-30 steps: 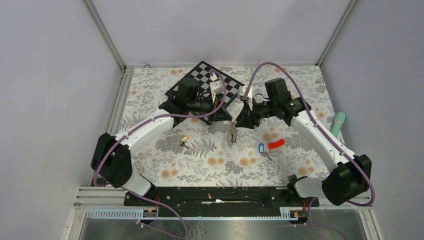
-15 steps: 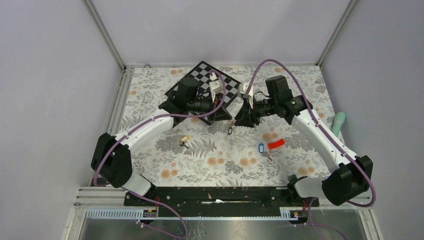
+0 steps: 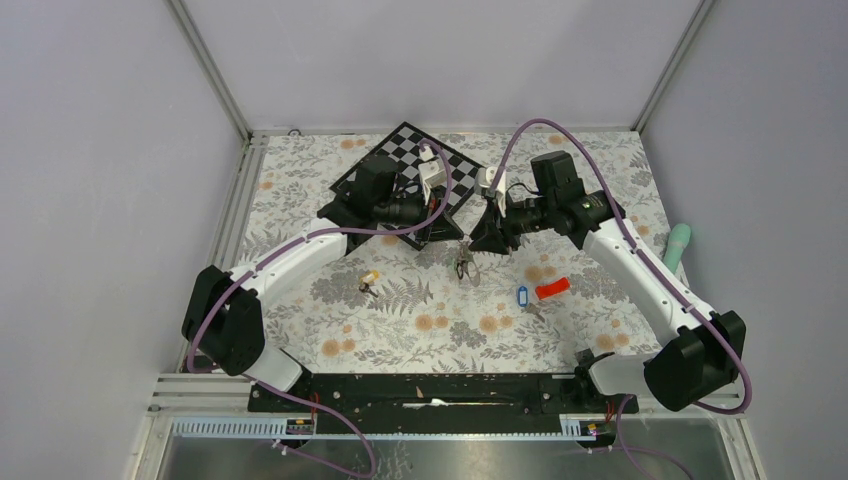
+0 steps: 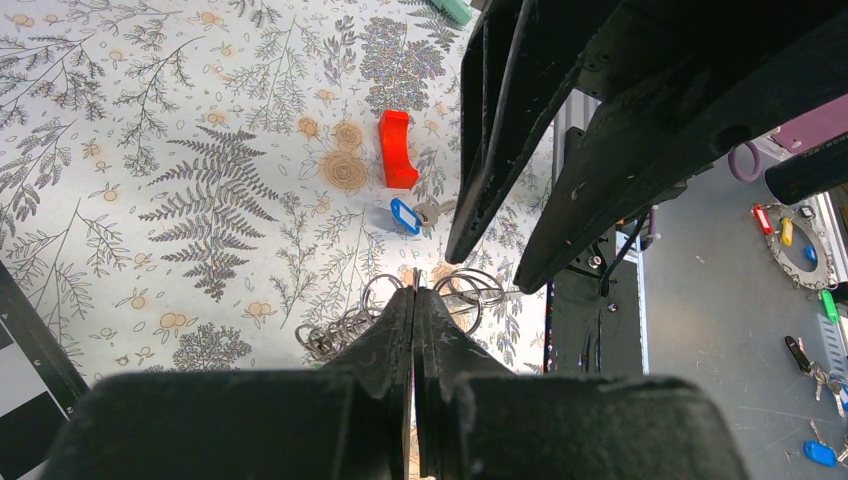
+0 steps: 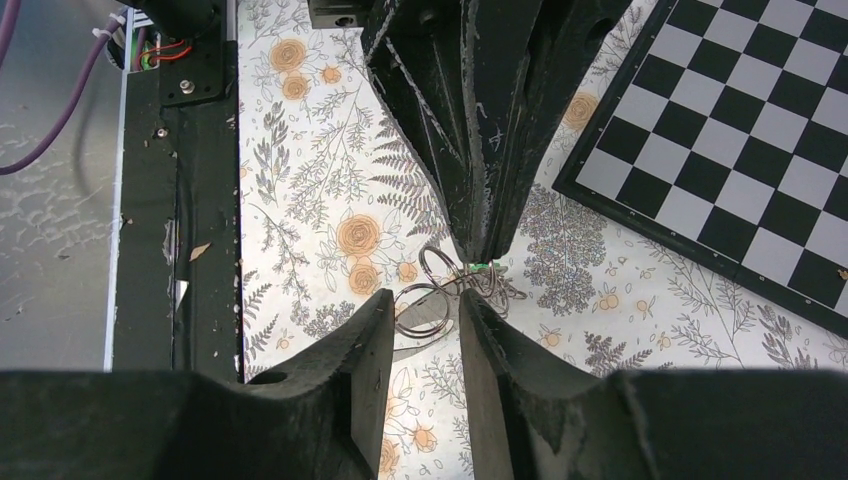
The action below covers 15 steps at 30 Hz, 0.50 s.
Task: Put the keys on the keyring
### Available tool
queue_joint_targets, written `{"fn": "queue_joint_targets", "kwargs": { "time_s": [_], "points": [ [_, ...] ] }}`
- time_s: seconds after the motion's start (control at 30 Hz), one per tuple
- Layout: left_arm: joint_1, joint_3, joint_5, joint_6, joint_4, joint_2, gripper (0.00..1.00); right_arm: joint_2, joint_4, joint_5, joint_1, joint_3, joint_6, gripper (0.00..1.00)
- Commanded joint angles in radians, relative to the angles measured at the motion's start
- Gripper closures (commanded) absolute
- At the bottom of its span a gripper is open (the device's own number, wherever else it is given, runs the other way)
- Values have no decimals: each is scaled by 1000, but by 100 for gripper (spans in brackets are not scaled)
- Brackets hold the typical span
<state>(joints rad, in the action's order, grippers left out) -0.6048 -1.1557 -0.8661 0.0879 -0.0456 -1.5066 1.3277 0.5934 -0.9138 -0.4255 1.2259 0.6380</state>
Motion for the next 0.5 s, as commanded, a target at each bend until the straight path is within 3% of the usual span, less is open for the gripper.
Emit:
{"fn": "queue_joint_targets", "kwargs": {
  "time_s": [0.0, 0.47],
  "points": [
    [-2, -3, -2, 13, 70, 19, 100, -9, -7, 3, -16, 7, 25, 63],
    [-3, 3, -8, 13, 71, 23, 100, 23, -21, 27, -47, 11, 31, 65]
  ]
}}
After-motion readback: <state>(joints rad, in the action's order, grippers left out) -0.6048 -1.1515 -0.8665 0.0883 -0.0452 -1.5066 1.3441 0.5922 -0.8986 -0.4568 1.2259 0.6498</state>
